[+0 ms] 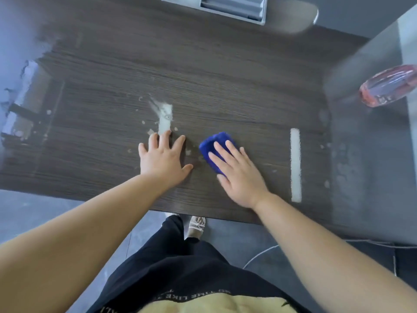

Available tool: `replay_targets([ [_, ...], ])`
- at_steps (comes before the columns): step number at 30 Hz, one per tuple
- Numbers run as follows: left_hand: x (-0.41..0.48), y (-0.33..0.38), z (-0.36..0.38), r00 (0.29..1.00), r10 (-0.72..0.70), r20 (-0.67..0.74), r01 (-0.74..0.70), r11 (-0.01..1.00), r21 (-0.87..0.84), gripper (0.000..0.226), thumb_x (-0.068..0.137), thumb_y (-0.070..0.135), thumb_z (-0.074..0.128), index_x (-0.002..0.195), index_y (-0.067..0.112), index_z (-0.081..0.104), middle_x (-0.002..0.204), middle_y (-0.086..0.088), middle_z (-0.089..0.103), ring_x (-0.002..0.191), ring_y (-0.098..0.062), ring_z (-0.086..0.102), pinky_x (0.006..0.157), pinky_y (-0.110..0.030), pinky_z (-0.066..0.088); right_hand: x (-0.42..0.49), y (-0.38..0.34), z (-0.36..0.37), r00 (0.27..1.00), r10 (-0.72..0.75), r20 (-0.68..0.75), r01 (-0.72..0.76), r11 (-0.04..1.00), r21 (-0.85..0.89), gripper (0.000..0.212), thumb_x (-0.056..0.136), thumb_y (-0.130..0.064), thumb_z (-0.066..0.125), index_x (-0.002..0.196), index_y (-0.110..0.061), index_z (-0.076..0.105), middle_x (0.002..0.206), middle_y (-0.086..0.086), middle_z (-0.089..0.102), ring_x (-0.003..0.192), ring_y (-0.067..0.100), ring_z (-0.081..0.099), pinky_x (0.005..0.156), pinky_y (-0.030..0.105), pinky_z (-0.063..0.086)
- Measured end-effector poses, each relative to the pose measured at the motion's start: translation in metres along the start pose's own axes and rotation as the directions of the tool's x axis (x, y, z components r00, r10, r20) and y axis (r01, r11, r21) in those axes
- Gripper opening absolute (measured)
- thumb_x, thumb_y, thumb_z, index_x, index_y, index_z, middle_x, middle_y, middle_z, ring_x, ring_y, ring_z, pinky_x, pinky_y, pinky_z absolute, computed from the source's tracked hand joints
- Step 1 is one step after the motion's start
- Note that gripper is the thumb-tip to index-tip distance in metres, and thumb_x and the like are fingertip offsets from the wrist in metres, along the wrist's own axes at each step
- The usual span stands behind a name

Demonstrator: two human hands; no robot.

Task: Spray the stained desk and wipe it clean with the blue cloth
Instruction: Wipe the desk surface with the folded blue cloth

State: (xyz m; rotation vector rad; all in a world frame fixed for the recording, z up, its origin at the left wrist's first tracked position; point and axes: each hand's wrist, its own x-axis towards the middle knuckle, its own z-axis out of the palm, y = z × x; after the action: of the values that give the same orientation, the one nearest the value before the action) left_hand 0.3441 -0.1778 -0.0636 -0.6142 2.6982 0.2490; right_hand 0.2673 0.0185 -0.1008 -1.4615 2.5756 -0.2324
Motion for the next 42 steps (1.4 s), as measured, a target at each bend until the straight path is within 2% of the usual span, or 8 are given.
replay_targets([
  [8,-0.004,0.002,0.002,0.993,-0.048,0.103,0.052,0.998,-0.037,0.077,0.086,0.062,0.047,0.149,0.035,0.011,0.158,-0.001,0.001,0.145,-0.030,-0.001,0.114,-0.057,0.011,-0.018,0.030,-0.002,0.625,0.770,-0.133,-0.748,0.638,0.181,0.056,0.096,-0.036,0.031,0.148,-0.014,0.026,0.157,0.009,0.017,0.144,0.032,0.010,0.114,0.053,0.014],
  [13,-0.006,0.000,0.002,0.993,-0.058,0.106,0.062,0.998,-0.029,0.078,0.086,0.063,0.047,0.149,0.036,0.010,0.158,0.000,0.000,0.145,-0.029,-0.001,0.115,-0.056,0.011,-0.045,-0.033,0.016,0.987,0.154,-0.049,-0.152,0.987,0.046,0.055,0.091,-0.035,0.035,0.142,-0.015,0.039,0.151,0.009,0.032,0.140,0.033,0.025,0.110,0.053,0.022],
  [17,-0.005,0.000,0.001,0.994,-0.048,0.094,0.048,0.999,-0.001,0.078,0.084,0.066,0.046,0.148,0.037,0.012,0.157,0.000,0.004,0.143,-0.030,0.004,0.113,-0.055,0.017,-0.097,0.027,0.008,0.992,0.120,-0.046,-0.115,0.989,0.097,0.049,0.094,-0.031,0.033,0.141,-0.020,0.039,0.152,-0.001,0.028,0.142,0.022,0.018,0.114,0.053,0.018],
  [23,-0.004,0.003,-0.003,0.996,-0.021,0.086,0.020,1.000,0.014,0.077,0.083,0.064,0.050,0.147,0.035,0.019,0.152,-0.002,0.015,0.137,-0.031,0.015,0.107,-0.054,0.027,-0.058,-0.030,0.014,0.616,0.778,-0.127,-0.760,0.629,0.167,0.057,0.095,-0.031,0.042,0.148,-0.014,0.026,0.156,0.009,0.018,0.144,0.033,0.010,0.115,0.052,0.014],
  [27,-0.009,-0.009,-0.009,0.997,0.014,0.070,-0.001,0.984,-0.179,0.061,0.089,0.049,0.052,0.143,0.030,0.031,0.150,-0.002,0.022,0.137,-0.030,0.016,0.107,-0.050,0.031,-0.033,-0.080,0.024,0.954,0.294,-0.063,-0.293,0.956,0.030,0.056,0.090,-0.034,0.036,0.142,-0.014,0.038,0.151,0.010,0.033,0.139,0.035,0.027,0.108,0.054,0.027],
  [31,-0.022,-0.047,-0.010,0.999,0.039,0.022,-0.034,0.984,-0.172,0.058,0.088,0.047,0.054,0.139,0.027,0.037,0.148,-0.004,0.027,0.137,-0.031,0.016,0.108,-0.048,0.029,-0.042,-0.033,0.015,0.997,0.069,-0.028,-0.071,0.995,-0.065,0.051,0.090,-0.029,0.036,0.140,-0.019,0.043,0.150,0.005,0.036,0.137,0.032,0.032,0.104,0.059,0.029],
  [36,-0.032,-0.116,-0.006,0.995,-0.097,0.025,0.099,0.991,-0.094,0.072,0.083,0.054,0.057,0.143,0.027,0.029,0.150,-0.006,0.020,0.138,-0.032,0.012,0.112,-0.050,0.022,0.003,-0.069,0.013,0.520,0.847,-0.107,-0.825,0.531,0.194,0.058,0.096,-0.030,0.041,0.150,-0.021,0.019,0.159,0.004,0.008,0.145,0.028,0.002,0.115,0.052,0.008],
  [42,-0.032,-0.156,-0.011,0.993,-0.103,0.060,0.111,0.984,-0.138,0.088,0.073,0.058,0.067,0.145,0.030,0.025,0.151,-0.003,0.017,0.139,-0.031,0.013,0.109,-0.049,0.030,0.026,-0.160,0.037,0.989,0.145,-0.033,-0.143,0.988,0.063,0.057,0.087,-0.036,0.039,0.140,-0.016,0.042,0.150,0.009,0.035,0.139,0.034,0.029,0.108,0.055,0.026],
])
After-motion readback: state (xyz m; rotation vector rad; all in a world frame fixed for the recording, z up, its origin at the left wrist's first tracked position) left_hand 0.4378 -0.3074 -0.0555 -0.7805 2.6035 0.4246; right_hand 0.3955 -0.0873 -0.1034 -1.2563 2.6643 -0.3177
